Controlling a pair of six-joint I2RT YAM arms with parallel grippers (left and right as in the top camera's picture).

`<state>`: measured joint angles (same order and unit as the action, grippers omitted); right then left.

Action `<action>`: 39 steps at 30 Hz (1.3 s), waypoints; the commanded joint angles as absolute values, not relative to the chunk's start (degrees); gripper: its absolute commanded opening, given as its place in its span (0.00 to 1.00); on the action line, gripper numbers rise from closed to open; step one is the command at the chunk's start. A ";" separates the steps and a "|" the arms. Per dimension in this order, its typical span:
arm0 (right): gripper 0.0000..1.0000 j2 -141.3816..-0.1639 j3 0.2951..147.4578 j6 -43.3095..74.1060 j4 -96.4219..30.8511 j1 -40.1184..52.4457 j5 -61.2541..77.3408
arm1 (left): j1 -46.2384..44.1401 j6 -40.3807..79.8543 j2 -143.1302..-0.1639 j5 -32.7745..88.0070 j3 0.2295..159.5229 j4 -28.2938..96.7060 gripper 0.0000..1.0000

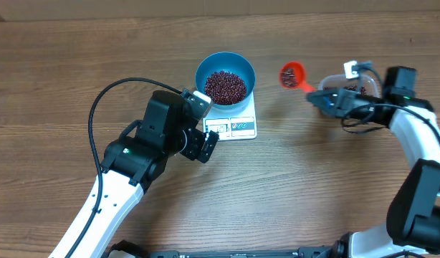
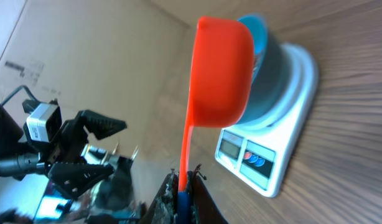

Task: Scoop item into bowl and weigh 150g on scale
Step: 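Lift the filled scoop and carry it over the blue bowl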

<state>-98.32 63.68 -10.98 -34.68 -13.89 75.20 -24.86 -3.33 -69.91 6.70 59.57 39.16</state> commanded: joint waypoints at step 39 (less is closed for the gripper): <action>0.04 -98.56 63.70 -9.34 -10.35 10.90 45.87 | -24.77 -2.76 -70.19 7.09 59.57 38.98 1.00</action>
